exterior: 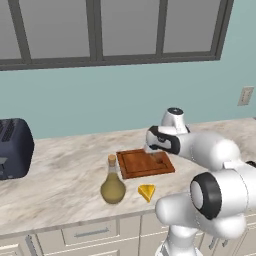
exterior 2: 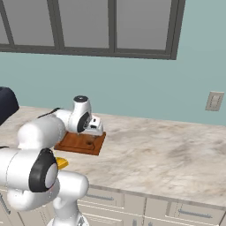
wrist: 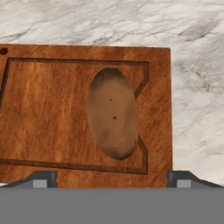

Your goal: Retrieve the reheated potato from the microwave, then place the potato, cheese, and condiment on the cutting board.

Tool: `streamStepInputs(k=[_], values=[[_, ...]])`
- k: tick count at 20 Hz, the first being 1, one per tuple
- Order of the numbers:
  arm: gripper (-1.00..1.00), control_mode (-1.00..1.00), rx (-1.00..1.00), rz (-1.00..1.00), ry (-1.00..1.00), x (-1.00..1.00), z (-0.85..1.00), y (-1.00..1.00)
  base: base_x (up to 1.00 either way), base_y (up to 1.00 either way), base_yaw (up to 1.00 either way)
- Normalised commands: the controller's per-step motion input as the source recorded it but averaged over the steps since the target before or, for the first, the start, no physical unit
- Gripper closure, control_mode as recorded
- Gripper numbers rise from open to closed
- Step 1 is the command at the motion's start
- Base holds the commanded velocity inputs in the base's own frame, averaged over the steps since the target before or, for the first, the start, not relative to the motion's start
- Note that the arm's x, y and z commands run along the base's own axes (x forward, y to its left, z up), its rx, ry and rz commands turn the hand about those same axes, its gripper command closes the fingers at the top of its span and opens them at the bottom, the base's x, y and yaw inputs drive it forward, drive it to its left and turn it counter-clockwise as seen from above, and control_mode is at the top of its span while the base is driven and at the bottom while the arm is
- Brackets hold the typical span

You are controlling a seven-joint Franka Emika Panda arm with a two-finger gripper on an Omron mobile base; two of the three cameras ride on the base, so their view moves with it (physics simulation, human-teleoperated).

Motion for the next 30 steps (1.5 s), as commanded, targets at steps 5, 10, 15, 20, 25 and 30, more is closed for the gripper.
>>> streamStepInputs(k=[5, 10, 15, 20, 25, 30], values=[[-1.00, -1.00, 0.00, -0.10, 0.00, -0.63, 0.14, 0.00, 0.00, 0.00, 0.00], [-1.00, -1.00, 0.02, -0.09, 0.00, -0.59, 0.05, 0.02, 0.00, 0.00, 0.00], [-1.00, -1.00, 0.06, -0.07, 0.00, -0.52, 0.00, 0.15, 0.00, 0.00, 0.00], [-1.00, -1.00, 0.05, -0.02, 0.00, -0.48, 0.00, 0.15, 0.00, 0.00, 0.00], [-1.00, -1.00, 0.00, -0.02, 0.02, -0.29, 0.00, 0.22, 0.00, 0.00, 0.00], [-1.00, -1.00, 0.00, -0.01, 0.05, -0.06, 0.00, 0.35, 0.00, 0.00, 0.00]])
